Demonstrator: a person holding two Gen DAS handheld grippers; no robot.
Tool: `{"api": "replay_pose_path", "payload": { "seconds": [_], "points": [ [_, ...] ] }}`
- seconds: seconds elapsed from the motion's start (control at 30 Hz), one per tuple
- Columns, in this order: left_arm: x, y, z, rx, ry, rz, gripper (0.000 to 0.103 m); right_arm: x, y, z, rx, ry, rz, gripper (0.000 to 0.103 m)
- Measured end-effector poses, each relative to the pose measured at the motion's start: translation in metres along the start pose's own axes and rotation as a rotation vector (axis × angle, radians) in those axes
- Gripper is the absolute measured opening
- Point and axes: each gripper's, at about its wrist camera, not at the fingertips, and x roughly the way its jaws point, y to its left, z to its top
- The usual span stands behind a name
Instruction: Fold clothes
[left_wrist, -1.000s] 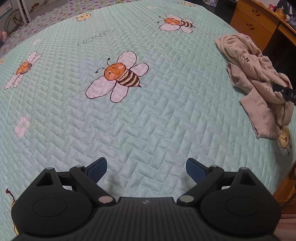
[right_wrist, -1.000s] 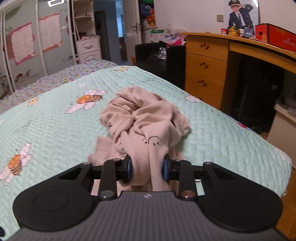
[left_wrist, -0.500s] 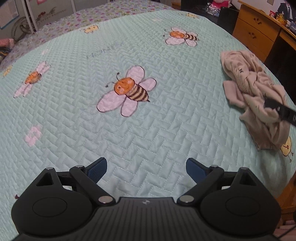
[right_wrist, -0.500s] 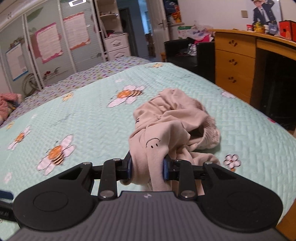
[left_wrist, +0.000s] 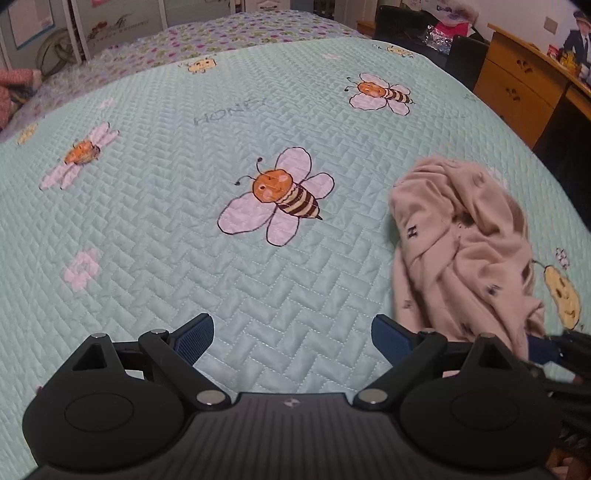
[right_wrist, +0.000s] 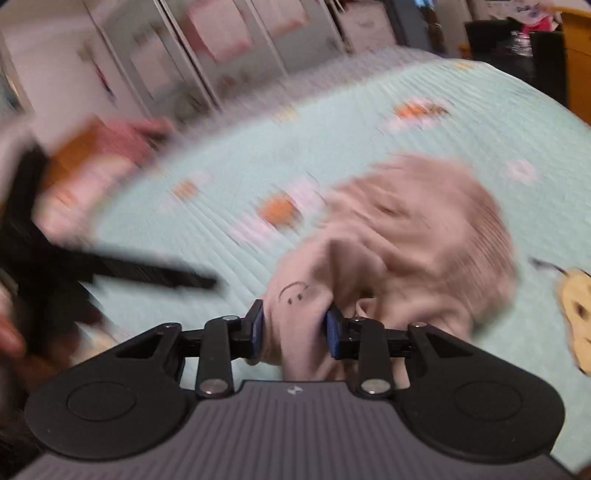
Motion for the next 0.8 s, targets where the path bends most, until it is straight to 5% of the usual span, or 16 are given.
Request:
{"api": "replay_pose_path", "payload": {
  "seconds": [0.2,0.4,0.8],
  "points": [
    [0.002,-0.013,-0.004,0.045,0.016,0.002,0.096,-0.035,-0.001,-0.017,0.007,-0.068,-0.063,0.054],
    [0.002,-0.04,0.0,0.117,-0.002,0.005,0.096,-0.058,-0.02,-0.02,0.069,-0.167,-0.113,0.057],
    [0.019,-0.078,0.014,0.193,-0.019,0.039,0.095,-0.062,-0.056,-0.036,0.22,-0.2,-0.12,0.057]
  ]
}}
